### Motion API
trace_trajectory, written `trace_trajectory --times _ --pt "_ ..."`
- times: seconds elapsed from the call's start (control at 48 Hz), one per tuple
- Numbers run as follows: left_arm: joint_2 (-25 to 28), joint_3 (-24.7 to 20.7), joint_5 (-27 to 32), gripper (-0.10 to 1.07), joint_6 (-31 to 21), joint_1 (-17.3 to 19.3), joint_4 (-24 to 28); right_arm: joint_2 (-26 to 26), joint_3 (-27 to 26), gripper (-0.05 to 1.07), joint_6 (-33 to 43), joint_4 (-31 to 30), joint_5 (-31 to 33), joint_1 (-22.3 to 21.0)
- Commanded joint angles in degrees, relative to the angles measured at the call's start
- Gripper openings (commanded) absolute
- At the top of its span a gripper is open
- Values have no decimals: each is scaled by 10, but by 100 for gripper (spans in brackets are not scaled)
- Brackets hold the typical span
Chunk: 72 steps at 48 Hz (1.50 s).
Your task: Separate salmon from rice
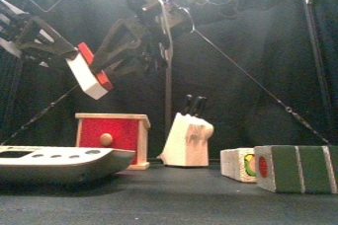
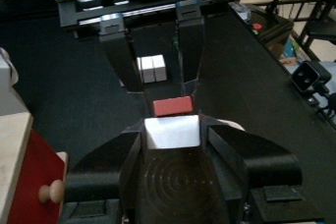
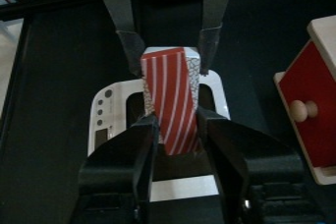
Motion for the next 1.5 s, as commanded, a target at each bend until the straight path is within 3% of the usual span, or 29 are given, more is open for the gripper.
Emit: trace_trajectory --times 0.0,0.167,0.417,0.875,1.479 --pt "0 -16 -7 57 2 -1 1 -15 -9 59 2 1 -2 -4" --pt "27 -30 -18 57 2 2 1 -24 4 52 2 1 -2 -4" --pt "69 -52 -21 57 4 13 10 -25 10 51 2 1 -2 -4" --pt "65 -46 -22 57 3 17 10 -30 16 51 4 4 -2 -4" --pt "17 -8 -22 57 2 33 1 -60 54 51 3 18 -2 -4"
